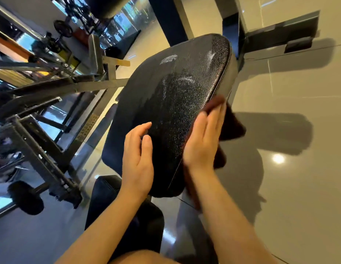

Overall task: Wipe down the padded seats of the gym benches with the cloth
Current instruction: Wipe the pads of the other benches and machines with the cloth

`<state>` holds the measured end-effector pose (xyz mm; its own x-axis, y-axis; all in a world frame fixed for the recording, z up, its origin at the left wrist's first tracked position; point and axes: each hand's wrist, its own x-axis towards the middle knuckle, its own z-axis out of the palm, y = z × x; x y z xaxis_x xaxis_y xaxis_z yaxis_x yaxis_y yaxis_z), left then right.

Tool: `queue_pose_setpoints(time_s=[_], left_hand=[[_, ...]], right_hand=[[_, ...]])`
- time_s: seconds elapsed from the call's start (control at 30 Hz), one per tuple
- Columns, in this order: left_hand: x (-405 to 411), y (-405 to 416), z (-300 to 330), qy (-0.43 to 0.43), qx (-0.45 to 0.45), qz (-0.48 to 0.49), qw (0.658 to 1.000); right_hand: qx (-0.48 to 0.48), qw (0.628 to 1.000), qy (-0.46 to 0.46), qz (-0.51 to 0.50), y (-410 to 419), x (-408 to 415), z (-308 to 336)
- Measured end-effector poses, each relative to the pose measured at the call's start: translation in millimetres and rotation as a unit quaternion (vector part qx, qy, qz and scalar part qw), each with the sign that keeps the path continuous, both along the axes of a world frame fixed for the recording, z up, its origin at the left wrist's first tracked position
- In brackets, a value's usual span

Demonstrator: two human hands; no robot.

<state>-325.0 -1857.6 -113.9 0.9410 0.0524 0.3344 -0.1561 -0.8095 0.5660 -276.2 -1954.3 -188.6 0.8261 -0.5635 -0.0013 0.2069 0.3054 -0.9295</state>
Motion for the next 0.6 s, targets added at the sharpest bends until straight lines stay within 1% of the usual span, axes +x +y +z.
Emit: queue_pose_setpoints(time_s=[0.07,0.13,0.17,0.2,0.27,0.4,0.47,0.6], left_hand=[[-9,16,-2,0.013,0.000,0.019,1.000],[-24,35,-11,0.036,0.007,0.034,0.999],[-32,43,-16,0.035,0.025,0.039,0.998],[-40,51,-21,0.027,0.042,0.050,0.997],[-50,58,-27,0.009,0.040,0.078,0.996],[-52,57,-29,-0.006,0.037,0.036,0.999],[-52,58,-31,-0.012,0.026,0.035,0.999],[-52,62,-34,-0.011,0.032,0.028,0.999]], right_hand=[[0.031,0.999,0.009,0.008,-38,31,23],[-0.003,0.999,0.030,0.014,-57,51,28],[-0.002,0.999,0.031,0.023,-56,50,26],[0.000,0.999,0.021,0.040,-49,42,21],[-0.008,0.999,0.004,0.041,-34,18,14],[-0.007,0.999,0.003,0.037,21,-51,3],[-0.024,0.999,0.003,0.024,48,-82,-1],[-0.032,0.999,0.004,0.005,73,-106,-4]])
